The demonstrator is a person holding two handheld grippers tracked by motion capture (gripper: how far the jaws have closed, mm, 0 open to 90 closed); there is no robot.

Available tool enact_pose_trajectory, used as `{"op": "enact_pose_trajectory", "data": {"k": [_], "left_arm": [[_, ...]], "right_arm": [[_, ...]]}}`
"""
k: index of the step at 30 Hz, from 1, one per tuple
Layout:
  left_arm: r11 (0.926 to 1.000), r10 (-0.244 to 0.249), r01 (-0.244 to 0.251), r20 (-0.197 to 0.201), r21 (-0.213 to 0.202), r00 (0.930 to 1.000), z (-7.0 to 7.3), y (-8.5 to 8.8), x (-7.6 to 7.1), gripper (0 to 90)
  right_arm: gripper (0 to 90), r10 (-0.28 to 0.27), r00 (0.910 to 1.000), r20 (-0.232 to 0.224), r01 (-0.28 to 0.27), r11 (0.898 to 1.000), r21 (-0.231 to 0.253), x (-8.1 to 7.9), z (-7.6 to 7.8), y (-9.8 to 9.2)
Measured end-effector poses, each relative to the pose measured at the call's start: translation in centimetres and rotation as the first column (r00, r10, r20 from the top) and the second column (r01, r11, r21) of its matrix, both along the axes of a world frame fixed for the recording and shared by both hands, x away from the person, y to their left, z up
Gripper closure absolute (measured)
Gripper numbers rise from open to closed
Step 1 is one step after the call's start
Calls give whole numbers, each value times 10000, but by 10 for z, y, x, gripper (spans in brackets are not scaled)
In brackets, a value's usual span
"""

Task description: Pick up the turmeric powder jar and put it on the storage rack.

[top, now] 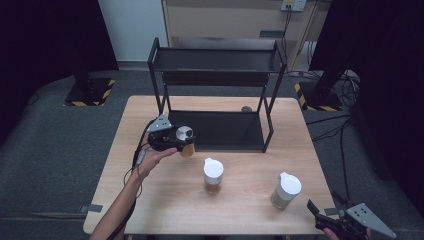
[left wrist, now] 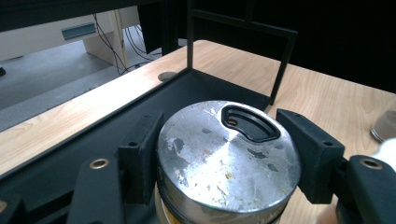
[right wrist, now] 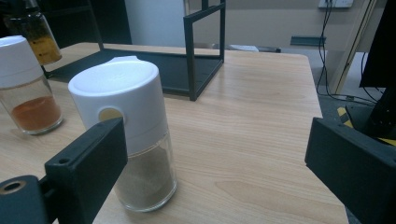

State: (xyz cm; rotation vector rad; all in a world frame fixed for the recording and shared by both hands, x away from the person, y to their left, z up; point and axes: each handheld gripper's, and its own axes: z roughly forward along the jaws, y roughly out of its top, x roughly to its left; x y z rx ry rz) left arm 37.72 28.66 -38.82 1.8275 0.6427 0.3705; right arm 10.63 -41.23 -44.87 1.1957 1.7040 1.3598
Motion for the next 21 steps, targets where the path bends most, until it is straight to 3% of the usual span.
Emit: {"op": "enact_pose_trajectory", "data": {"k": [9,15,21], "left_arm": [[9982,602,-603,156,30,9981,5,-7,14,344],[9929,1192,-1191,254,-73,9925,3,-14,21,344],[9864,1638,-1643,340,104,9859,1,-27,27,344]], "right_arm": [[60,14,10000,0,-14,10000,8,0,0,0],[60,16,10000,6,-16,10000,9,0,0,0],[60,31,10000,11,-31,10000,21,0,0,-1]]}}
